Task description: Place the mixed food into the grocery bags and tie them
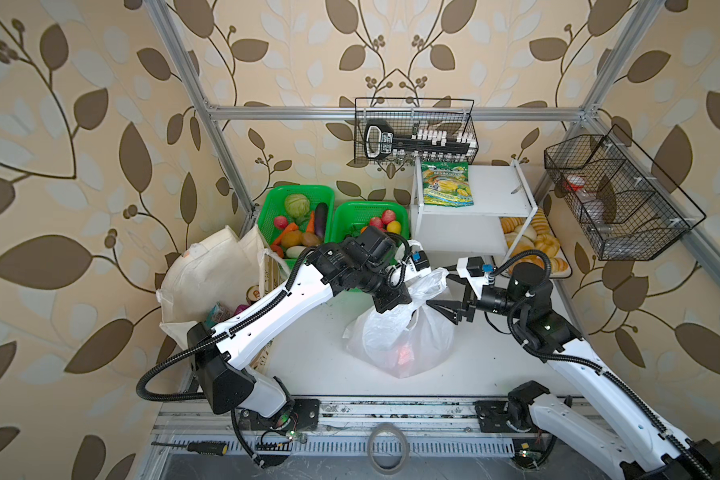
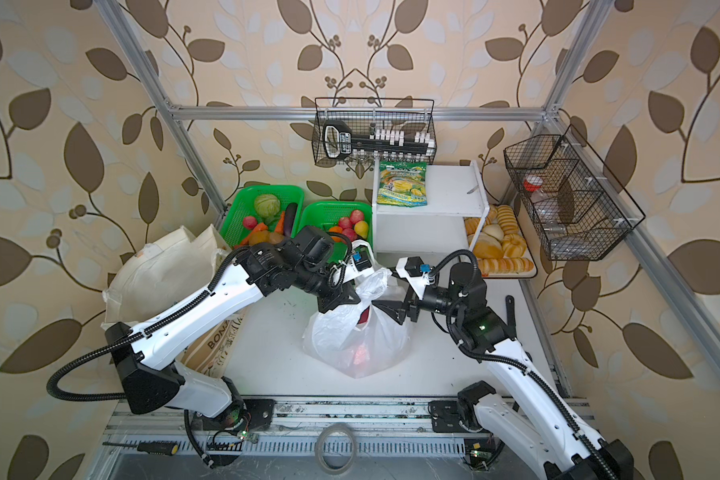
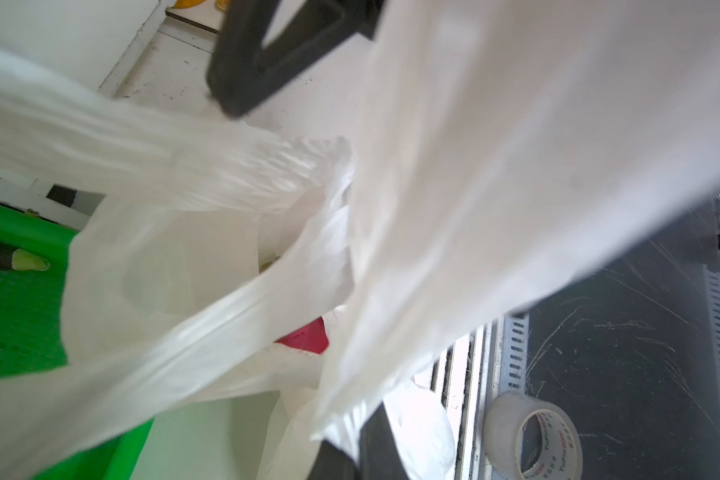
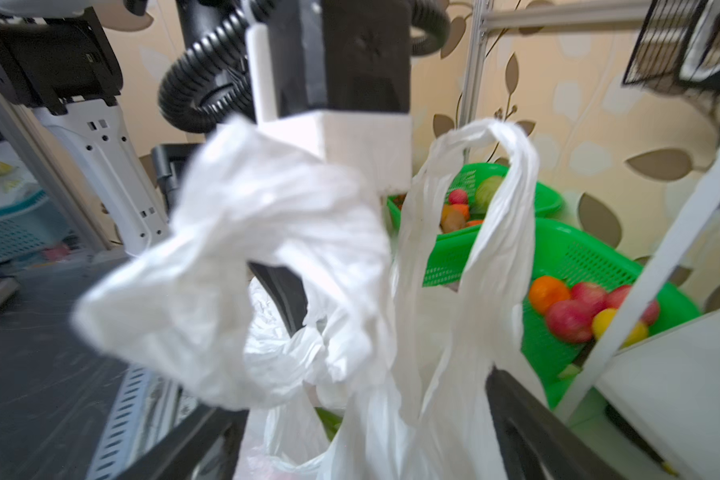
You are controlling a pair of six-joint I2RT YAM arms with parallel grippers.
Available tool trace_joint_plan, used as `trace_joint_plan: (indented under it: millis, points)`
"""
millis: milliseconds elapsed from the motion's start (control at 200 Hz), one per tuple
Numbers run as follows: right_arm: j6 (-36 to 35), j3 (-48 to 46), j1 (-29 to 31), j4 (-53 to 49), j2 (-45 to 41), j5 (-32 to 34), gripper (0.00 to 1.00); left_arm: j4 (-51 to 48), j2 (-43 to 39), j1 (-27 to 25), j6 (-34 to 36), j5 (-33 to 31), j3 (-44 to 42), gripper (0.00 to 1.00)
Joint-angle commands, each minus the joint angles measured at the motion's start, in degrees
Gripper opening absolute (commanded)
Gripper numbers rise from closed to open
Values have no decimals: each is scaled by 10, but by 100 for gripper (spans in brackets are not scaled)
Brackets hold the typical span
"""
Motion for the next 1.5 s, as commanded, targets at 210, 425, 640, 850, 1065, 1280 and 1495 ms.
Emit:
trace_joint_plan:
  millis: [210, 425, 640, 850, 1065, 1280, 1495]
  points:
    - [-44, 40, -13, 16, 87, -110, 98, 0, -3, 8, 5, 25, 20, 0]
    - [-48, 67, -13, 20, 147, -173, 99, -5, -1, 8, 6, 26, 22, 0]
    - [-66, 88, -1, -27, 173, -211, 97, -4, -1, 10, 4, 20, 22, 0]
    - [-14, 64, 0, 6, 159, -178, 65, 3, -4, 16, 1, 23, 23, 0]
    - [46, 43, 0, 60, 135, -165, 36, 3, -5, 18, -1, 28, 21, 0]
    - [70, 35, 13, 66, 123, -154, 17, 30, -12, 18, -17, 28, 14, 1]
    - [115, 13, 12, 94, 103, -106, 9, 79, -59, 19, -51, -2, -18, 43]
